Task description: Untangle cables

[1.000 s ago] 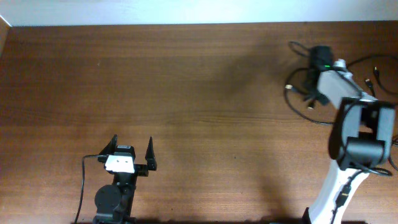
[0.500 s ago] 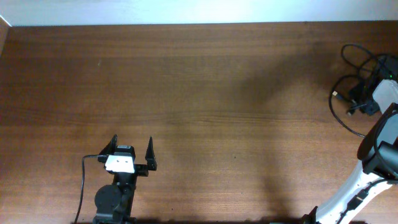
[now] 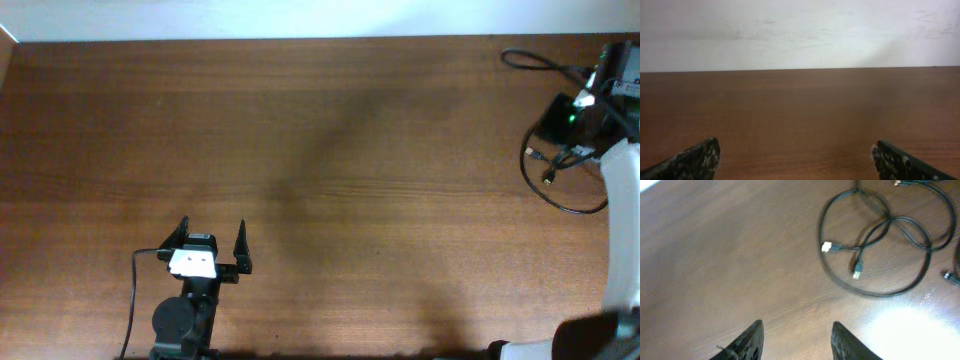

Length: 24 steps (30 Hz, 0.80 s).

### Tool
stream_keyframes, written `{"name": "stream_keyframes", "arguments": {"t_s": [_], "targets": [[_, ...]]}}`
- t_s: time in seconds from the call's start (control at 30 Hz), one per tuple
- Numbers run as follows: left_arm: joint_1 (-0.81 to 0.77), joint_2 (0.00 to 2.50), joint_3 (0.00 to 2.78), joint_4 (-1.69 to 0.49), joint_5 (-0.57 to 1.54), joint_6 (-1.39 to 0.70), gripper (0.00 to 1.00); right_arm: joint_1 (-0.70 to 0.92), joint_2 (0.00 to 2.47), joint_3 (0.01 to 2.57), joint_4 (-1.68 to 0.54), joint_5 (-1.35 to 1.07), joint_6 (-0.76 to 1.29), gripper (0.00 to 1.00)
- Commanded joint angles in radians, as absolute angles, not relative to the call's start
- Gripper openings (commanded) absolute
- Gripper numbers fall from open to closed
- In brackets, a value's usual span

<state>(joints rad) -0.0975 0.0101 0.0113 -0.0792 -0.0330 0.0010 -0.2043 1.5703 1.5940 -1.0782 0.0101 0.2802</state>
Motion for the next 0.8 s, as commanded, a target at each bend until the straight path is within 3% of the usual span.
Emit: {"name": "stream_keyframes", "arguments": {"t_s": [0.0,0.03,0.1,0.13,0.77], "targets": [[-0.091,0.005,0.009,-0.084,-0.029,0.016,0.99,-0.097,1.436,1.606,-1.147,0.011,0.273,0.44],[-0.091,0.005,0.009,-0.084,-0.029,0.016,0.99,-0.065,1.407,1.606,-1.167,0.011,0.273,0.51],[-0.091,0.005,0.009,-0.084,-0.029,0.016,0.99,0.025,1.344,1.606,-1.22,0.011,0.273,0.9],[-0.091,0.005,0.009,-0.084,-0.029,0.016,0.99,0.046,1.333,1.606,-1.232,0.011,0.273,0.99],[-0.091,0.005,0.009,-0.084,-0.029,0.016,0.99,0.092,1.361,1.605,-1.292,0.011,0.273,0.99]]}}
